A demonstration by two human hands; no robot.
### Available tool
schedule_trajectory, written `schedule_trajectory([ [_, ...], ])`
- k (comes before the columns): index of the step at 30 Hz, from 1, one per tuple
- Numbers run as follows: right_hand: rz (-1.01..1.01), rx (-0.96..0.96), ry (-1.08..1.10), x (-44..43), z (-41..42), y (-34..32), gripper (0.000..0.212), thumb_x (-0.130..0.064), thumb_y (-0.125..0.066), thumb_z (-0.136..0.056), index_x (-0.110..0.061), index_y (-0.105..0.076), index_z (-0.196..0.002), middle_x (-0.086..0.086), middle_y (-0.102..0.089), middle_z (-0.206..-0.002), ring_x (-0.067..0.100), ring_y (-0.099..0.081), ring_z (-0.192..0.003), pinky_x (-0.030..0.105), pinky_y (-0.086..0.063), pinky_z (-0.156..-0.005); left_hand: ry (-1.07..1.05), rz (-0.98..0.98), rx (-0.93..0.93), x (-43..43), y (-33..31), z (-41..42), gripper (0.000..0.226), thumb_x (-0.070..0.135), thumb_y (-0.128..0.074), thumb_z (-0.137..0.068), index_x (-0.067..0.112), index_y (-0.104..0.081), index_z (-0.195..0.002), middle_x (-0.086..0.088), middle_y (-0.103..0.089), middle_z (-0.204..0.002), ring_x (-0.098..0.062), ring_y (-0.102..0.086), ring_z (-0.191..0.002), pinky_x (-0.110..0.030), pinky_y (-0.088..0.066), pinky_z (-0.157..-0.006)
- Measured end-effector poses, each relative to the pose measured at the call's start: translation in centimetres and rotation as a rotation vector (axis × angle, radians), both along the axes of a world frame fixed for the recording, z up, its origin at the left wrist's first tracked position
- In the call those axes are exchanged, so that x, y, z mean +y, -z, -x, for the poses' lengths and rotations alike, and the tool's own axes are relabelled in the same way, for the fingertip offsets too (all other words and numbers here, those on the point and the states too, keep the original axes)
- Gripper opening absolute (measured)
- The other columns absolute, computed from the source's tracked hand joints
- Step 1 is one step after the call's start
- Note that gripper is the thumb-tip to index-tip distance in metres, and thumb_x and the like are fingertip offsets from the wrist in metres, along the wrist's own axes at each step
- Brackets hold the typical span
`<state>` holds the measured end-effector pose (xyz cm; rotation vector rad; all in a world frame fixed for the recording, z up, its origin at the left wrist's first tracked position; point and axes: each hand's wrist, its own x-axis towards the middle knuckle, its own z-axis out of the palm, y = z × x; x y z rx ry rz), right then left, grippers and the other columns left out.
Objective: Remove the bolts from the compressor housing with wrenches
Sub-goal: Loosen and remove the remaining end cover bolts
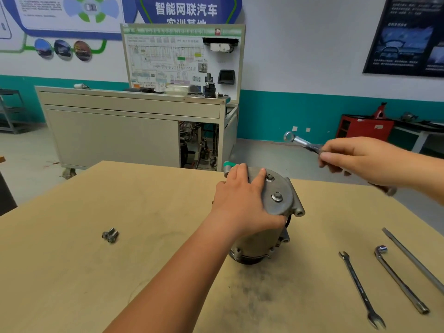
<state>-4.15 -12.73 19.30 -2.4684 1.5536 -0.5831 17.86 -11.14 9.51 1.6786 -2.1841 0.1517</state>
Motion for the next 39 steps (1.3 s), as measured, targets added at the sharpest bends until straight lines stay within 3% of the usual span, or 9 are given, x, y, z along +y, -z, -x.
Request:
schedule_trajectory([
  [3,-0.374,-0.418,0.006,2.2,-0.9,1.5,0.014,-0.02,-0.047,-0.094,-0.015,-0.06,-0.094,0.003,-0.073,-0.073,0.015,-0.07,-0.064,0.019,-0.053,-0.049,-0.013,0.005,0.01,0.0,0.1,0.0,0.099,0.074,-0.053,-0.073,0.027,-0.014,-0.151,-0.012,-0.014,-0.153,-0.028,-0.008,-0.142,-0.043,-0.029,-0.106],
  [6,-0.77,-0.715,-0.049,5.3,-3.1,3.3,0.033,-0.024,-0.054,-0.079,-0.005,-0.052,-0.106,0.02,-0.072,-0.08,0.028,-0.072,-0.065,0.023,-0.054,-0.042,-0.027,0.003,0.001,0.0,0.2,0.1,0.101,0.075,-0.052,-0.073,0.027,-0.013,-0.152,-0.013,-0.014,-0.153,-0.028,-0.008,-0.142,-0.043,-0.029,-0.106],
  [16,-0.946,-0.985,-0.075,7.1,-6.7,4.9,0.018,-0.018,-0.043,-0.096,-0.002,-0.05,-0.1,0.018,-0.064,-0.056,0.022,-0.063,-0.041,0.019,-0.045,-0.031,-0.037,-0.058,-0.039,0.4,-0.4,0.1,0.109,0.079,-0.027,-0.059,0.025,-0.009,-0.153,-0.013,-0.011,-0.154,-0.029,-0.01,-0.142,-0.042,-0.03,-0.105],
  [20,-0.947,-0.803,-0.072,7.1,-6.4,5.4,0.021,-0.024,-0.039,-0.098,-0.005,-0.048,-0.098,0.013,-0.063,-0.053,0.021,-0.062,-0.039,0.018,-0.045,-0.032,-0.039,-0.042,-0.022,0.5,-0.4,0.1,0.109,0.079,-0.028,-0.059,0.025,-0.011,-0.153,-0.014,-0.012,-0.154,-0.029,-0.009,-0.143,-0.043,-0.03,-0.106],
  [23,-0.861,-0.375,-0.062,5.5,-4.4,3.9,0.025,-0.031,-0.039,-0.098,-0.01,-0.052,-0.096,0.002,-0.06,-0.051,0.015,-0.057,-0.039,0.022,-0.048,-0.04,-0.036,-0.021,-0.017,0.3,-0.1,0.1,0.105,0.082,-0.045,-0.071,0.025,-0.012,-0.152,-0.014,-0.012,-0.155,-0.029,-0.008,-0.144,-0.043,-0.028,-0.108],
  [27,-0.413,0.185,-0.028,1.9,-1.8,0.9,0.02,-0.04,-0.048,-0.091,-0.031,-0.065,-0.086,-0.009,-0.061,-0.057,0.002,-0.055,-0.049,0.014,-0.043,-0.055,-0.027,-0.016,-0.024,0.0,0.0,0.0,0.101,0.076,-0.051,-0.072,0.027,-0.011,-0.152,-0.013,-0.01,-0.156,-0.027,-0.006,-0.144,-0.043,-0.027,-0.109],
  [30,-0.132,0.317,-0.044,-0.2,-1.0,0.8,0.015,-0.041,-0.053,-0.089,-0.037,-0.066,-0.094,-0.011,-0.062,-0.071,-0.002,-0.052,-0.061,0.012,-0.04,-0.057,-0.012,-0.009,-0.023,-0.1,0.0,0.3,0.1,0.075,-0.051,-0.073,0.027,-0.013,-0.152,-0.013,-0.013,-0.154,-0.027,-0.008,-0.143,-0.042,-0.029,-0.107],
  [35,-0.251,-0.228,-0.012,0.4,-0.8,1.4,0.016,-0.029,-0.051,-0.092,-0.026,-0.066,-0.089,-0.005,-0.07,-0.075,0.002,-0.065,-0.066,0.01,-0.048,-0.056,-0.024,-0.022,-0.017,-0.1,0.1,-0.1,0.101,0.076,-0.051,-0.072,0.028,-0.011,-0.152,-0.012,-0.011,-0.155,-0.028,-0.007,-0.143,-0.042,-0.028,-0.108],
  [39,-0.705,-0.669,-0.042,4.1,-3.0,3.2,0.024,-0.025,-0.05,-0.087,-0.004,-0.055,-0.099,0.013,-0.074,-0.083,0.022,-0.071,-0.062,0.022,-0.054,-0.047,-0.033,-0.022,-0.011,0.0,0.2,-0.1,0.102,0.079,-0.048,-0.072,0.027,-0.011,-0.152,-0.012,-0.013,-0.153,-0.028,-0.009,-0.142,-0.041,-0.029,-0.108],
])
